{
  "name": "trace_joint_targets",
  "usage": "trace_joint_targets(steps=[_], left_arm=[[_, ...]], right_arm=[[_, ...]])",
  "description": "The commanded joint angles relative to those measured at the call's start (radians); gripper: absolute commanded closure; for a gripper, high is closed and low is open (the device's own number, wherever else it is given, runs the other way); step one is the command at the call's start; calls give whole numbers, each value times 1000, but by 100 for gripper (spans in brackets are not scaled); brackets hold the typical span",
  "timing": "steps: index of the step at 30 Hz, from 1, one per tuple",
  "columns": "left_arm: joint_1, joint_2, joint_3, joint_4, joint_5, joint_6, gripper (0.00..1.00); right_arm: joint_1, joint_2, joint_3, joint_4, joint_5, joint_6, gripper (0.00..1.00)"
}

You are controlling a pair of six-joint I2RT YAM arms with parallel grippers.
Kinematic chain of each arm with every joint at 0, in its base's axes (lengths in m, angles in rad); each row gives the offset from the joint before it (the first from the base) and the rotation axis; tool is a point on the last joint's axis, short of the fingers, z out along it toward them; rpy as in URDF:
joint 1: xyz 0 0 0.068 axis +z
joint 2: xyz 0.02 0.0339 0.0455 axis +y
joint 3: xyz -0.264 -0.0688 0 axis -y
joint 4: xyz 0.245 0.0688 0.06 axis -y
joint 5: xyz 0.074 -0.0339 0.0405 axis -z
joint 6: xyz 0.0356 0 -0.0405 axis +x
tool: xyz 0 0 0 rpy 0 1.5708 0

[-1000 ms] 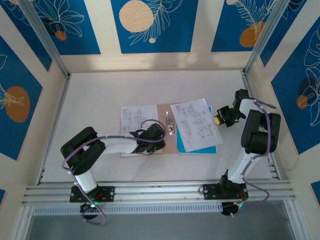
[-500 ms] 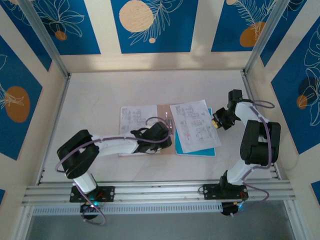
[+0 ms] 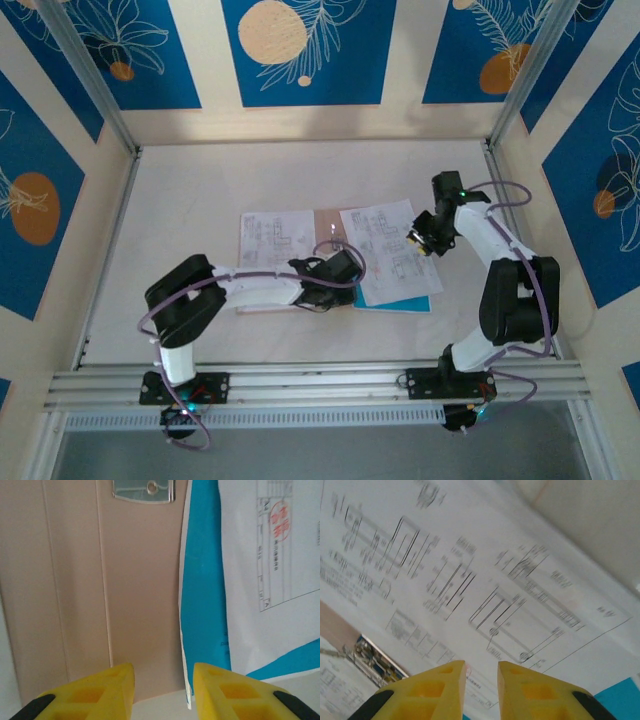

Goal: Put the files into the folder

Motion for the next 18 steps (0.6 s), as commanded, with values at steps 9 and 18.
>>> trace_joint_targets(steps=[9,18], left_arm=[[-21,51,45,7,26,-28,67],[-24,88,75,3,29,-27,72]], right_arm=[[40,31,-15,-12,-2,-16,74],[39,22,-36,3,-8,-14,75]])
